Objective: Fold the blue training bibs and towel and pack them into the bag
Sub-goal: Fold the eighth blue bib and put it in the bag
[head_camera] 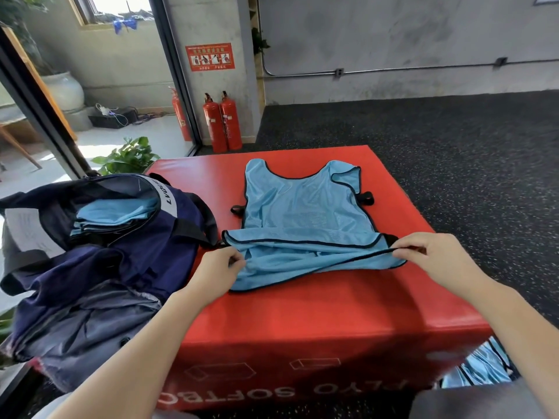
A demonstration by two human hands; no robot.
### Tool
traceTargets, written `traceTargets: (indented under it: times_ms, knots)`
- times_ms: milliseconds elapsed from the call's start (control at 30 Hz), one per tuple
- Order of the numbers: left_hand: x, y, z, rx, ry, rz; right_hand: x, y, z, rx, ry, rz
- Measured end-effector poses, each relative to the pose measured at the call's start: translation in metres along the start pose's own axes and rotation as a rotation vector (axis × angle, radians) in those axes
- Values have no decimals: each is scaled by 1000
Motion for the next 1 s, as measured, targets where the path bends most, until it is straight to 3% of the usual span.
traceTargets:
  times_ms: [133,400,600,1000]
  knots:
    - [-13,-4,-3,-101,45,17,1,-2,2,-8,47,37]
    - [-125,-26,25,7,-81,288,18,-5,11,-7,122,42]
    - [-167,-26,45,-56,-116,310,30,-9,12,-54,141,15]
    - [-155,-16,40,-157,-175,285,22,-13,-3,-86,92,45]
Point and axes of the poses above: each hand's wrist, its own y-axis towards the middle knuckle, its own z-axis out of the palm, x = y × z, the point moved 3 cm from there along y, towards the middle knuckle, and after that the axes turned 14 degrees about y, right-handed, at the moved point
